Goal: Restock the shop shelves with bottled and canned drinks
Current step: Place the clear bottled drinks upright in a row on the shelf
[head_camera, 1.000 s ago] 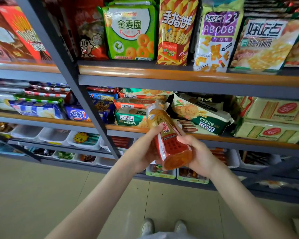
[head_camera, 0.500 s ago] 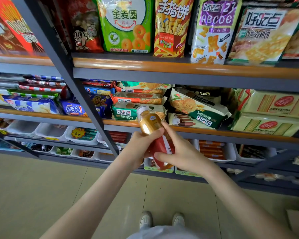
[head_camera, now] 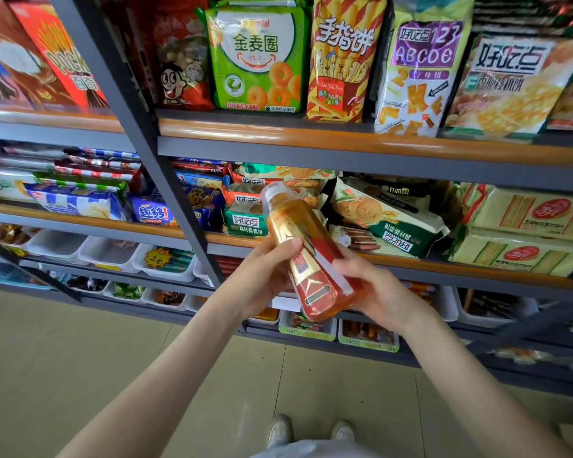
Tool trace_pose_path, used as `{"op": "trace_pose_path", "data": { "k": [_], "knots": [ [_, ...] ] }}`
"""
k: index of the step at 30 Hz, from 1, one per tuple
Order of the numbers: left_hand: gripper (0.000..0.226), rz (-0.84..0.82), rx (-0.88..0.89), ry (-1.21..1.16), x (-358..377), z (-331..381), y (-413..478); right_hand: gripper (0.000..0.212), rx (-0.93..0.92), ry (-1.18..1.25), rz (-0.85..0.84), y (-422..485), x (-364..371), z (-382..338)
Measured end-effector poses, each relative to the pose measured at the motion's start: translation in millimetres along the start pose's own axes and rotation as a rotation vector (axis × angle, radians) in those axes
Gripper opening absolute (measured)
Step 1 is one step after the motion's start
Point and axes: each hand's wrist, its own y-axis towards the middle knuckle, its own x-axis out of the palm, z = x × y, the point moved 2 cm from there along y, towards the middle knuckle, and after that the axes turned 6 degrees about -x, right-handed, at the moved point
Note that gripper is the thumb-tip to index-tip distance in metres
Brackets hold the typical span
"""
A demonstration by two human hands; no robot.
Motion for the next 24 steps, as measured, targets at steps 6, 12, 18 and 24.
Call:
{"op": "trace_pose_path", "data": {
  "k": [6, 12, 18, 24],
  "knots": [
    [0.061, 0.23, 0.107, 0.315, 9, 14, 1, 0.107, -0.159, -0.767, 0.067, 4, 10, -15],
    [0.058, 0.248, 0.189, 0.533, 16, 38, -4, 0.109, -0.338, -0.881, 0.034, 5, 12, -29],
    [0.042, 0.125, 0.357, 0.652, 34, 102, -30, 0.109, -0.591, -0.803, 0.102, -5, 26, -78],
    [0.033, 0.184, 0.872, 0.835, 50, 209, -59, 0.108, -0.998, -0.9, 0.233, -21, 46, -188]
  ]
}}
